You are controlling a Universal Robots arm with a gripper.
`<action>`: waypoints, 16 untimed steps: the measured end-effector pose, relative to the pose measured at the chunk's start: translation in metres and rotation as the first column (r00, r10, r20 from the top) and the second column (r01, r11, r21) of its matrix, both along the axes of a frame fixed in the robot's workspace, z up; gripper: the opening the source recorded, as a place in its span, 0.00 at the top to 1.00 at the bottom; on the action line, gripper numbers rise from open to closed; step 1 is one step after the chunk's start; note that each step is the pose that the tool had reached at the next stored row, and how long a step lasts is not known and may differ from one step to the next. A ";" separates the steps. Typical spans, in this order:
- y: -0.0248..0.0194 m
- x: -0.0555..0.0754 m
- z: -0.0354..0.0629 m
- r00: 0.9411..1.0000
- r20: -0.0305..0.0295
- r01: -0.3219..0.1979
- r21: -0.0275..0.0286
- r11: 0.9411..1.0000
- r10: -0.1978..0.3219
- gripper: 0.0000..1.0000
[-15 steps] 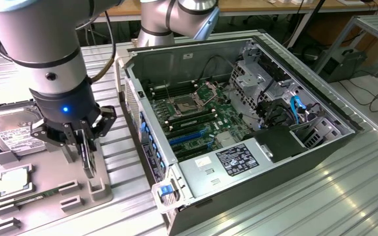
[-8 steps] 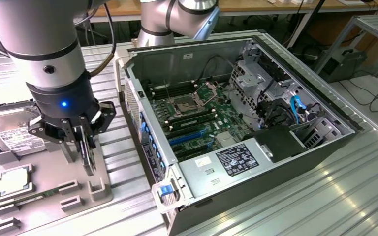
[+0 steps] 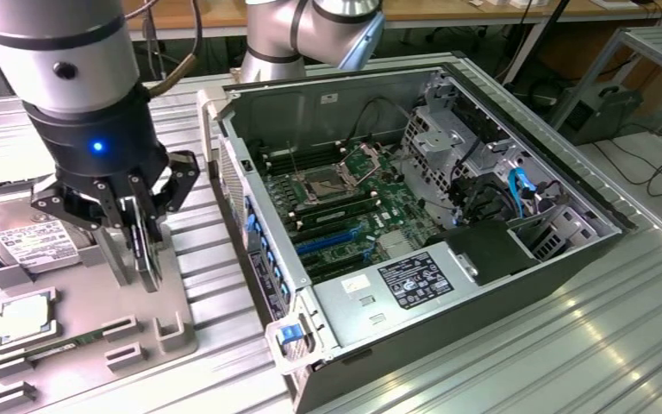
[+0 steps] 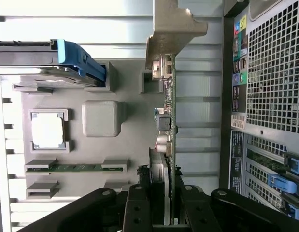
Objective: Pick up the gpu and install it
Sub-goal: 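Pick up the gpu and move the gpu toward the slot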
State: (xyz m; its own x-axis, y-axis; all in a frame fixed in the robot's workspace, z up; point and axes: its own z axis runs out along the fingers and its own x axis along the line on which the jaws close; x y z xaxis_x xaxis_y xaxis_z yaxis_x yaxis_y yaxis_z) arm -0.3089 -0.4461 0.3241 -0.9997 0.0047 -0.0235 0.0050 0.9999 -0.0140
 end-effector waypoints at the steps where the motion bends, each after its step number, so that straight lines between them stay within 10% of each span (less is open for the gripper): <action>1: 0.0000 0.000 0.0032 1.000 0.000 0.000 0.000 1.000 0.000 0.72; 8: 0.0000 0.000 0.0219 1.000 0.000 0.000 -0.002 1.000 0.000 0.72; 11: 0.0003 0.000 0.0220 1.000 0.000 0.000 -0.040 0.999 0.000 0.72; 16: 0.0003 0.000 0.0301 1.000 0.005 0.000 -0.041 0.999 0.000 0.72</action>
State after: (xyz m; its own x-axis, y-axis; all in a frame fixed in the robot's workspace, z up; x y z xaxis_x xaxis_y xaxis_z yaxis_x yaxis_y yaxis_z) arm -0.3088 -0.4458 0.3542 -0.9996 0.0036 -0.0283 0.0052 0.9985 -0.0546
